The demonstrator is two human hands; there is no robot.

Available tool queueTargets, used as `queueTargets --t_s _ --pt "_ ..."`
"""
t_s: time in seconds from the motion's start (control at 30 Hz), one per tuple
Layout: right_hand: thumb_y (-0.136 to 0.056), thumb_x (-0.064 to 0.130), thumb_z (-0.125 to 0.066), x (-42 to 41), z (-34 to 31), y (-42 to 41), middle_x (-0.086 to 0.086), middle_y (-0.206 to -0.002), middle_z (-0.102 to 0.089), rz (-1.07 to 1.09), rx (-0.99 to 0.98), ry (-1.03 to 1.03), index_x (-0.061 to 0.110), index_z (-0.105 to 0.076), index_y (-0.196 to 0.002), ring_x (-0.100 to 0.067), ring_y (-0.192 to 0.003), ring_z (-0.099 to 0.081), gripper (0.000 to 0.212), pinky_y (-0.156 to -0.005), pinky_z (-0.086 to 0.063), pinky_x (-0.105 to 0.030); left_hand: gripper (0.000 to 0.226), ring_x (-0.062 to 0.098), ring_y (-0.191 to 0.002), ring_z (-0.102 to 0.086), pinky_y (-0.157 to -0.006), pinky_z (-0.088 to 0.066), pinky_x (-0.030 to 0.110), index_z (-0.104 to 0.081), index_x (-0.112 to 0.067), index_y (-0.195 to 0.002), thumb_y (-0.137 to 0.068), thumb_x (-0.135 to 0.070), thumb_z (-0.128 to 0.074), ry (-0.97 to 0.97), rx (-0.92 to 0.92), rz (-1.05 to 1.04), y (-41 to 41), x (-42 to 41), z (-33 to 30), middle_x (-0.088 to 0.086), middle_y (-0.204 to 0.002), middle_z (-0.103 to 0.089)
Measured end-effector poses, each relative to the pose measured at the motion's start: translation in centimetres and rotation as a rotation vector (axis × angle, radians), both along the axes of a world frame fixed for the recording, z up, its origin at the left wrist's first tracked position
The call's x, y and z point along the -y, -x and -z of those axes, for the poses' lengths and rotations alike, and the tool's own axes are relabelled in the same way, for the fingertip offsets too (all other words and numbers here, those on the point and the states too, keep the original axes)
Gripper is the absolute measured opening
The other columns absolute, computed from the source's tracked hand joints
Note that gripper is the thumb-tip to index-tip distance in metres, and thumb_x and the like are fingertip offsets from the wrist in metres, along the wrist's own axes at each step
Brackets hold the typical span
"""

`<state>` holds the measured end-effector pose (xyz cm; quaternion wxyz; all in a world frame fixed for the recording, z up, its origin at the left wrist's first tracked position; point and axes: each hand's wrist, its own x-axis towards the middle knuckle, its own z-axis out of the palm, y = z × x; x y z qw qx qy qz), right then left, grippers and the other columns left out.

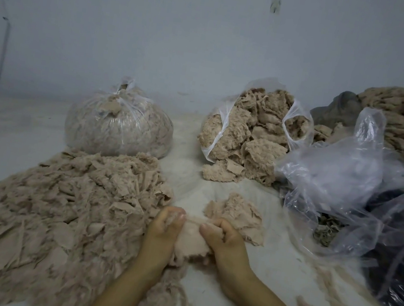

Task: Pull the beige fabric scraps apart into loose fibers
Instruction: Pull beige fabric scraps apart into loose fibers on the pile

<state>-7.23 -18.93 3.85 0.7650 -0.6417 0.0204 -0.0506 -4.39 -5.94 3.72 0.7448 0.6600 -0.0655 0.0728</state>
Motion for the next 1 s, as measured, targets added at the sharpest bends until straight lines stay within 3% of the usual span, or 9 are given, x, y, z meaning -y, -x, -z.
queueTargets --t_s 0.17,0.27,0.37,0.5,0.6,0.73,0.87,0.93,1.0 --pt "-0.094 0.01 -0.055 0.3 -0.3 -0.1 0.007 -0.052 -0.05 0.105 0.061 -0.084 0.012 -0.052 -0.075 -0.005 -0.043 -0.043 0.019 -0.04 -0.036 -0.018 0.021 0.012 -0.069 -0.062 -0.061 -0.052 0.023 -0.059 -0.012 -0.087 -0.099 -0.009 -0.043 -0.008 0.01 -0.127 -0.8 0.0 0.2 0.006 -0.082 -0.066" --pt "-0.096 0.011 -0.053 0.1 -0.4 -0.2 0.004 -0.059 -0.056 0.12 0.076 -0.059 0.013 -0.055 -0.076 -0.009 -0.055 -0.052 0.02 -0.053 -0.045 -0.02 0.023 0.018 -0.076 -0.058 -0.071 -0.049 0.035 -0.056 -0.013 -0.085 -0.1 -0.009 -0.039 -0.085 -0.003 -0.116 -1.1 0.1 0.6 0.009 -0.084 -0.062" --pt "-0.098 0.014 -0.049 -0.2 -0.4 -0.7 -0.004 -0.071 -0.057 0.124 0.058 -0.087 0.012 -0.054 -0.082 -0.017 -0.068 -0.053 0.017 -0.065 -0.046 -0.031 0.023 0.016 -0.071 -0.051 -0.064 -0.043 0.03 -0.05 -0.016 -0.083 -0.101 -0.016 -0.036 -0.135 -0.036 -0.107 -0.9 0.9 1.1 0.006 -0.079 -0.055" --pt "-0.099 0.012 -0.047 -0.7 -0.5 -1.4 0.001 -0.066 -0.056 0.205 0.07 -0.11 0.014 -0.052 -0.08 -0.014 -0.063 -0.051 0.02 -0.059 -0.046 -0.027 0.023 0.015 -0.071 -0.05 -0.062 -0.039 0.025 -0.047 -0.021 -0.082 -0.102 -0.018 -0.035 -0.29 0.017 -0.147 -0.9 1.1 0.9 0.0 -0.077 -0.055" --pt "-0.099 0.008 -0.046 0.8 -2.0 -2.1 0.002 -0.062 -0.054 0.32 0.06 -0.165 0.013 -0.05 -0.078 -0.008 -0.053 -0.05 0.022 -0.046 -0.043 -0.018 0.022 0.011 -0.049 -0.045 -0.048 -0.037 0.022 -0.048 -0.016 -0.087 -0.102 -0.021 -0.032 -0.346 -0.002 -0.062 -1.1 0.3 0.9 -0.005 -0.053 -0.053" --pt "-0.099 0.014 -0.048 3.3 -4.0 -2.8 -0.006 -0.061 -0.05 0.256 0.047 0.083 0.008 -0.053 -0.087 -0.009 -0.042 -0.043 0.014 -0.038 -0.034 -0.019 0.025 0.006 -0.038 -0.042 -0.04 -0.034 0.021 -0.049 -0.012 -0.095 -0.099 -0.035 -0.04 -0.188 -0.108 0.001 -1.2 -0.4 0.1 -0.003 -0.053 -0.057" --pt "-0.097 0.016 -0.051 1.8 -4.9 -2.5 -0.001 -0.07 -0.057 0.131 0.15 0.229 0.011 -0.057 -0.087 -0.008 -0.058 -0.052 0.013 -0.052 -0.043 -0.018 0.056 0.022 -0.087 -0.068 -0.071 -0.054 0.034 -0.054 -0.013 -0.115 -0.079 -0.055 -0.057 0.069 -0.38 0.315 -0.8 1.1 -1.7 0.014 -0.102 -0.069" --pt "-0.097 0.016 -0.051 1.2 -5.1 -2.5 0.0 -0.074 -0.06 0.096 0.195 0.17 0.012 -0.059 -0.087 -0.01 -0.068 -0.055 0.014 -0.063 -0.046 -0.022 0.056 0.021 -0.073 -0.067 -0.061 -0.053 0.031 -0.051 -0.002 -0.12 -0.081 -0.041 -0.065 0.194 -0.45 0.415 -0.5 1.6 -2.4 0.015 -0.095 -0.069" --pt "-0.097 0.014 -0.051 1.6 -5.1 -2.9 0.001 -0.075 -0.06 0.159 0.227 0.138 0.013 -0.06 -0.087 -0.007 -0.067 -0.056 0.013 -0.063 -0.046 -0.021 0.043 0.01 -0.043 -0.05 -0.04 -0.039 0.019 -0.049 -0.001 -0.117 -0.082 -0.02 -0.067 0.257 -0.424 0.314 -0.5 1.6 -2.8 0.011 -0.069 -0.062"
